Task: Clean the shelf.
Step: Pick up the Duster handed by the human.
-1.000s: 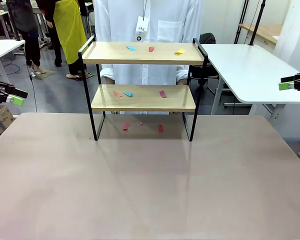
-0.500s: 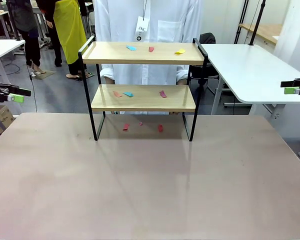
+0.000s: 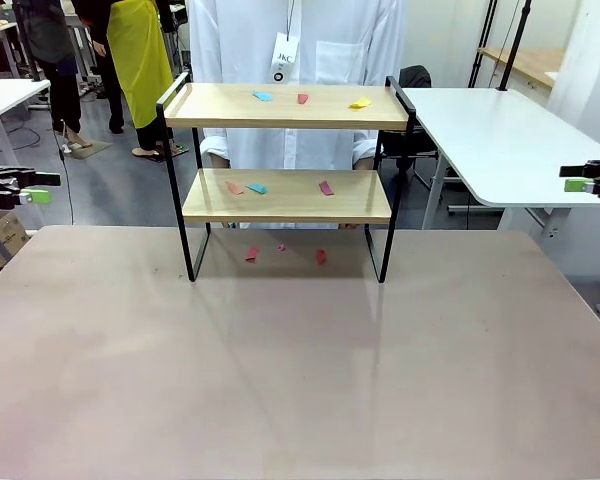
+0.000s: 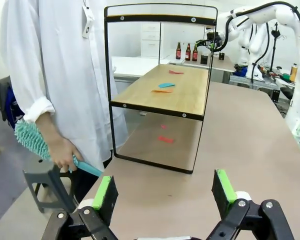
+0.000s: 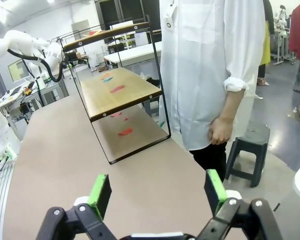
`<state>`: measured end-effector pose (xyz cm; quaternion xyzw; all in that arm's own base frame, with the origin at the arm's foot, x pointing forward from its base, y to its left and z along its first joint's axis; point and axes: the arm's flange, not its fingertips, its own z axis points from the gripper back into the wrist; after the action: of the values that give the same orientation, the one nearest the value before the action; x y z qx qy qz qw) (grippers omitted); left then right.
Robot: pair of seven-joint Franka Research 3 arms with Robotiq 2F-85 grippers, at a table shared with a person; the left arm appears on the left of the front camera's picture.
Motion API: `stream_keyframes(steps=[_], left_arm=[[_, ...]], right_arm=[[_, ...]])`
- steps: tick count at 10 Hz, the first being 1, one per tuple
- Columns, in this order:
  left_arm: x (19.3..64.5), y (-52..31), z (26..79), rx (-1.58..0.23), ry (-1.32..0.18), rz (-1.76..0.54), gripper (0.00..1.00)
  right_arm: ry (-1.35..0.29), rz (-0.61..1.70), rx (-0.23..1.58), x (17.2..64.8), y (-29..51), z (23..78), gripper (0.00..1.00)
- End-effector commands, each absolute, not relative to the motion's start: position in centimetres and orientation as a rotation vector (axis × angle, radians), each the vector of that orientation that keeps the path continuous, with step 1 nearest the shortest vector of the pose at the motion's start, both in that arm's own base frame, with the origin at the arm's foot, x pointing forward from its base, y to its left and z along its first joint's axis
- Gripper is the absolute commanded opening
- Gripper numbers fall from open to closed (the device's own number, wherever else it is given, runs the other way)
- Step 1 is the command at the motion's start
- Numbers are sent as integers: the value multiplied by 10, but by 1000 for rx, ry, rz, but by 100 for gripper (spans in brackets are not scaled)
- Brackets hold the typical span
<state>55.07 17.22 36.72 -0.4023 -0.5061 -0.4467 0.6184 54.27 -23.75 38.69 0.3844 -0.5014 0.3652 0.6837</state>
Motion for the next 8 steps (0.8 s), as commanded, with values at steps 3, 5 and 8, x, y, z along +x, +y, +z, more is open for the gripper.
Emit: stream_keyframes(steps=[3, 5, 8], left_arm=[[546, 167, 369, -892, -1229, -1055, 100], [545, 167, 371, -882, -1237, -1054, 100], [531, 170, 386, -893, -1263, -1039, 100]], right_arm=[[-1206, 811, 822, 545, -239, 390, 100], [-1228, 794, 821, 545, -242, 392, 100], [-1251, 777, 831, 542, -243, 400, 100]])
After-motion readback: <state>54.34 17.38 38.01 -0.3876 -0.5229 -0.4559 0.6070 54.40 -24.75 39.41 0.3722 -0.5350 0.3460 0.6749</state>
